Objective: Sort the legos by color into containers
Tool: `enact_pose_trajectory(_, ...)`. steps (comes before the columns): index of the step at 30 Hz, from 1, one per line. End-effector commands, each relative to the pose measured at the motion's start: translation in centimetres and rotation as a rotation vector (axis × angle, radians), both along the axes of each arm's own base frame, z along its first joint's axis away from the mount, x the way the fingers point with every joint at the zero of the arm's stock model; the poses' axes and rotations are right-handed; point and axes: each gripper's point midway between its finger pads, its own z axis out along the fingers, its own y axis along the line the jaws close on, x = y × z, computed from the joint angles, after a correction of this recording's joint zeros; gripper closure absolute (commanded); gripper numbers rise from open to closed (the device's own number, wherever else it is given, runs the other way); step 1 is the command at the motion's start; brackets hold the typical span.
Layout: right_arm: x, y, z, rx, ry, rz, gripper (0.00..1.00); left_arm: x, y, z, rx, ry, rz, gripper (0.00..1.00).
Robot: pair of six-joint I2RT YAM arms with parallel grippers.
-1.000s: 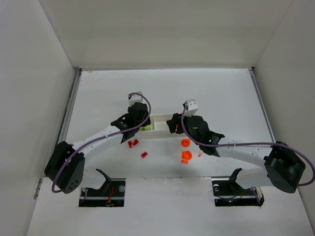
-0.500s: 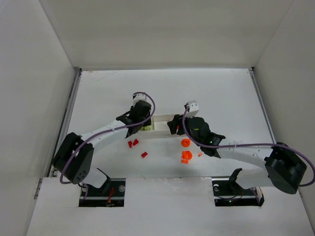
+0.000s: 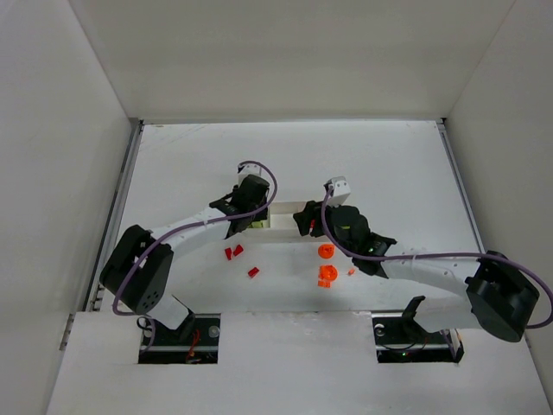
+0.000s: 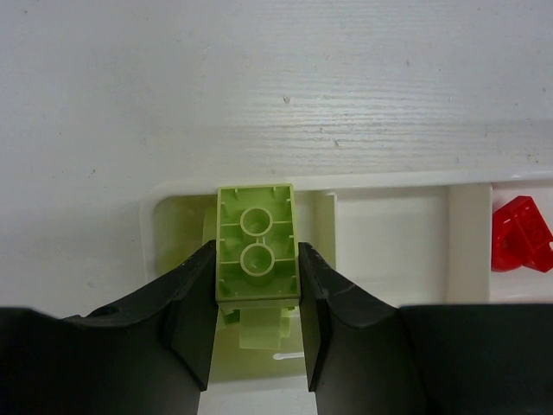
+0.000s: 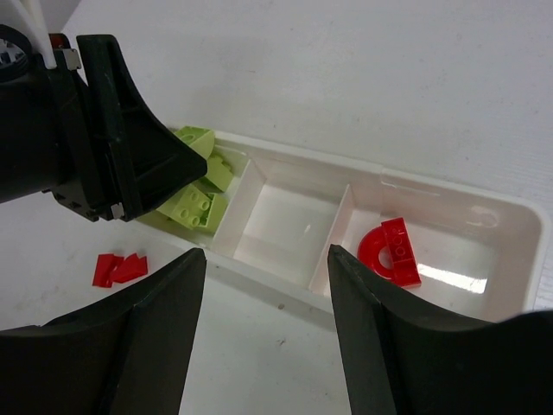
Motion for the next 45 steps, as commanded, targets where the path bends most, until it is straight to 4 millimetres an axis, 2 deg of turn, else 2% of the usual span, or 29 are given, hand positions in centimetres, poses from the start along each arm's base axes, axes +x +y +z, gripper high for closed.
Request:
enact_pose_trajectory(1,0.2,0.3,2.7,0.084,-0.058,0.004,0.35,1.2,-0.5,1.8,-0.019,-0.05,-0.003,0.76)
enact_pose_trajectory(9,0.3,0.5,2.3,0.075,-0.045,0.009,0.35,1.1,-0.2,2.8,-0.032,-0.073,0.008,0.69)
enact_pose_trajectory(16,0.2,0.7,2.0,0.063,-0.038,0.019,0.34,-0.1,-0.5,3.9,-0.069,-0.087,-0.003,0.63)
enact_pose_trajectory(20,0.3,0.9,2.1,0.078,-0.037,0.02,0.33,-0.4,0.0,4.7,-0.089,-0.104,0.008,0.57)
enact_pose_trajectory(27,0.2,0.7,2.3,0.078,-0.043,0.018,0.33,-0.4,0.3,4.0,-0.077,-0.09,0.015,0.57)
enact_pose_trajectory(30,0.1,0.5,2.4,0.08,-0.047,0.013,0.34,-0.6,0.5,4.7,-0.092,-0.112,0.022,0.57)
enact_pose_trajectory(32,0.1,0.5,2.4,0.081,-0.046,0.016,0.39,-0.8,0.7,5.5,-0.113,-0.131,0.027,0.57)
enact_pose_trajectory(36,0.1,0.9,2.1,0.058,-0.038,0.029,0.64,-1.5,2.0,7.3,-0.168,-0.184,0.065,0.58)
enact_pose_trajectory(38,-0.4,1.8,2.0,0.042,-0.028,0.058,0.71,-2.0,3.0,7.9,-0.191,-0.205,0.094,0.59)
enact_pose_trajectory(42,-2.7,3.0,1.2,0.004,0.011,0.111,0.78,-3.5,5.6,7.9,-0.232,-0.225,0.163,0.63)
enact_pose_trajectory(45,-6.3,5.0,-0.4,-0.028,0.062,0.216,0.75,-5.0,8.0,6.9,-0.265,-0.231,0.227,0.67)
